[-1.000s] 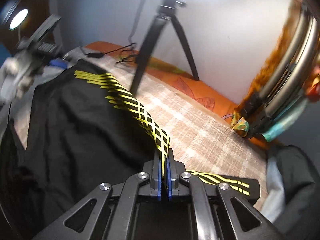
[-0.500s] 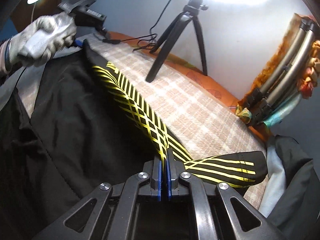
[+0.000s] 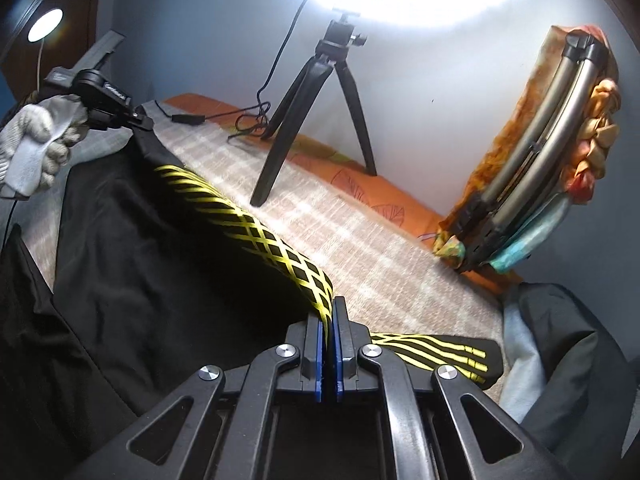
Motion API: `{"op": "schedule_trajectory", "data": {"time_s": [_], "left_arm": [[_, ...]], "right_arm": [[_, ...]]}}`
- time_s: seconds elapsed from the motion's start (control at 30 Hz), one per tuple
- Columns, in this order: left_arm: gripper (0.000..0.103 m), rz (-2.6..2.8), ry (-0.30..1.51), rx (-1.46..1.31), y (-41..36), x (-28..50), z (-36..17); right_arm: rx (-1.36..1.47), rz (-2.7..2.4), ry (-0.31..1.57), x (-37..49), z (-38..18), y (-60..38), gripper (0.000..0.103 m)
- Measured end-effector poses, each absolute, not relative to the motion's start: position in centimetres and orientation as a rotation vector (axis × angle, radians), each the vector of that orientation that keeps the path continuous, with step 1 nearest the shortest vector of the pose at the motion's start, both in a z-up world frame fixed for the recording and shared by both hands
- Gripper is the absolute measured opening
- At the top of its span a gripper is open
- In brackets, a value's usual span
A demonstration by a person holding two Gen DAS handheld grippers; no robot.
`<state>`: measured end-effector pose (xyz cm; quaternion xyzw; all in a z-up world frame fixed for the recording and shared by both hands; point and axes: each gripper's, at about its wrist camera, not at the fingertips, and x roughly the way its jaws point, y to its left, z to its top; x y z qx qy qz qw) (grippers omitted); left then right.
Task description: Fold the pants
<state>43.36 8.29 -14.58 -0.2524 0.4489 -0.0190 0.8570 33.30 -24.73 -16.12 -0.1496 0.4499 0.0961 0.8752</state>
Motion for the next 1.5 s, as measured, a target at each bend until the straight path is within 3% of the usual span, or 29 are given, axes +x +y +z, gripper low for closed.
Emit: {"op": "schedule_trajectory", "data": {"time_s": [0.37, 0.73, 1.17, 1.5], "left_arm": [[0.002, -0.09, 0.846, -0.49, 8.8, 36.6, -7.5], [0.001, -0.157, 0.806, -0.45, 9.3, 27.0, -4.0], [0.001, -0.182, 0.858, -0.53, 10.3, 14.3, -8.9], [0.001, -0.178, 0.963, -0.571, 10.1, 11.5, -14.8]], "right_arm": [[-0.319, 0.202, 0.898, 30.2, -10.4, -23.7, 0.002], [-0.368, 0.215, 0.882, 23.9, -6.4, -21.0, 0.002], [-0.467, 0.262, 0.921, 14.7, -7.5, -18.5, 0.001], [-0.545, 0.258, 1.005, 10.4, -12.0, -17.6, 0.001]]}}
